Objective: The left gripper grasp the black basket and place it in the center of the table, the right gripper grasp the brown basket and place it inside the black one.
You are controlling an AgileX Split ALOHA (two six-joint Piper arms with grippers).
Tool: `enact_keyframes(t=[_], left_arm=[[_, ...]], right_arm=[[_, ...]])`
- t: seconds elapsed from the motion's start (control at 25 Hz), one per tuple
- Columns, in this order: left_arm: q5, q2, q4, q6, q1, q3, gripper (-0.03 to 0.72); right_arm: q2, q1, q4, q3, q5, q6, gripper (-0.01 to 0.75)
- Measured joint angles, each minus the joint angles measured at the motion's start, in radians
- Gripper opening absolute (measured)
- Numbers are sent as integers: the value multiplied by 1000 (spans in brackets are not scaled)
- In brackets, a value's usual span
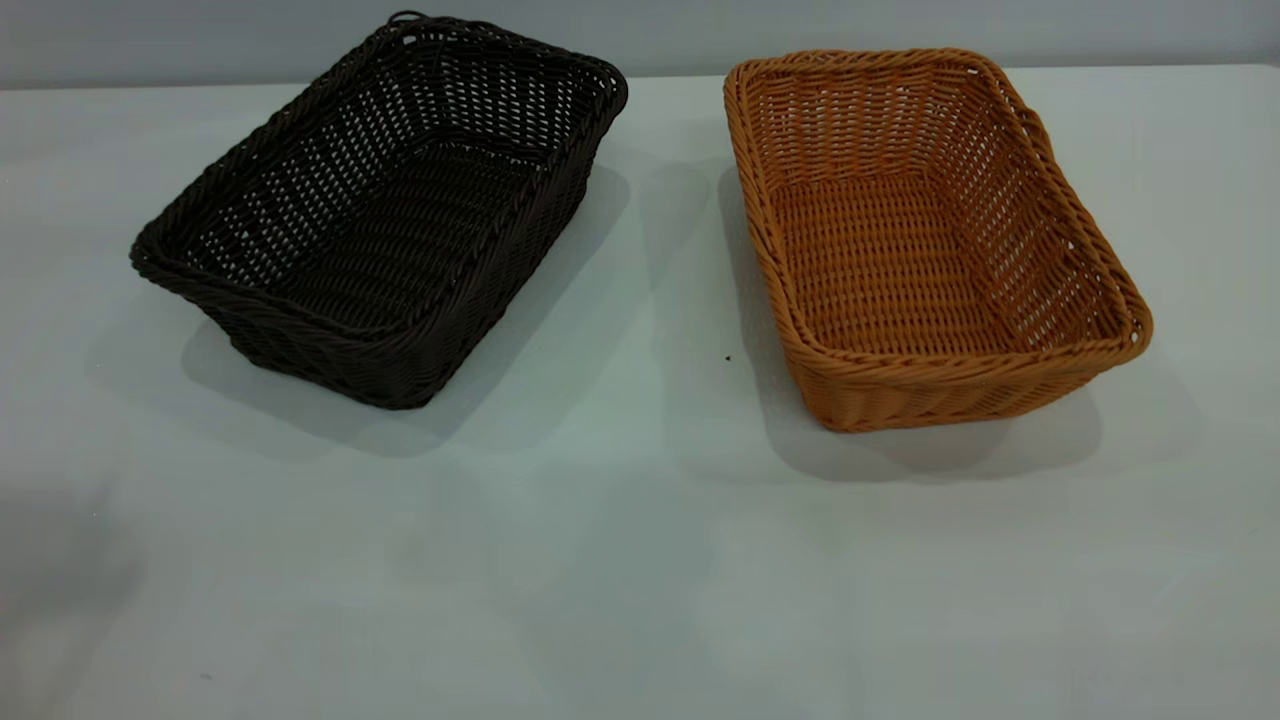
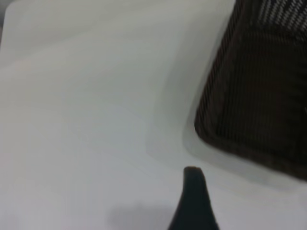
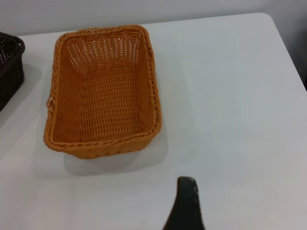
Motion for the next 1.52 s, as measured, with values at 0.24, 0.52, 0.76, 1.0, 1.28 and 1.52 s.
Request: enact_keyframes(t=[0.24, 0.52, 0.76, 1.0, 1.28, 1.52], left_arm=[[-96, 388, -1, 9, 0, -171, 517], [-104, 757, 0, 45, -47, -429, 517], [-94, 995, 0, 103, -107, -652, 517], [-83, 1173, 0, 137, -148, -815, 517], [-82, 1306, 0, 157, -151, -895, 505], [-89, 1344, 2, 160, -151, -903, 440]], right_arm=[[0, 0, 0, 0, 0, 8, 541], [53, 0, 0, 0, 0, 18, 541], [148, 0, 0, 0, -2, 29, 541], [296, 0, 15, 0, -7, 67, 541], [511, 0, 95, 0, -61, 72, 541], [703, 0, 179, 0, -175, 73, 541]])
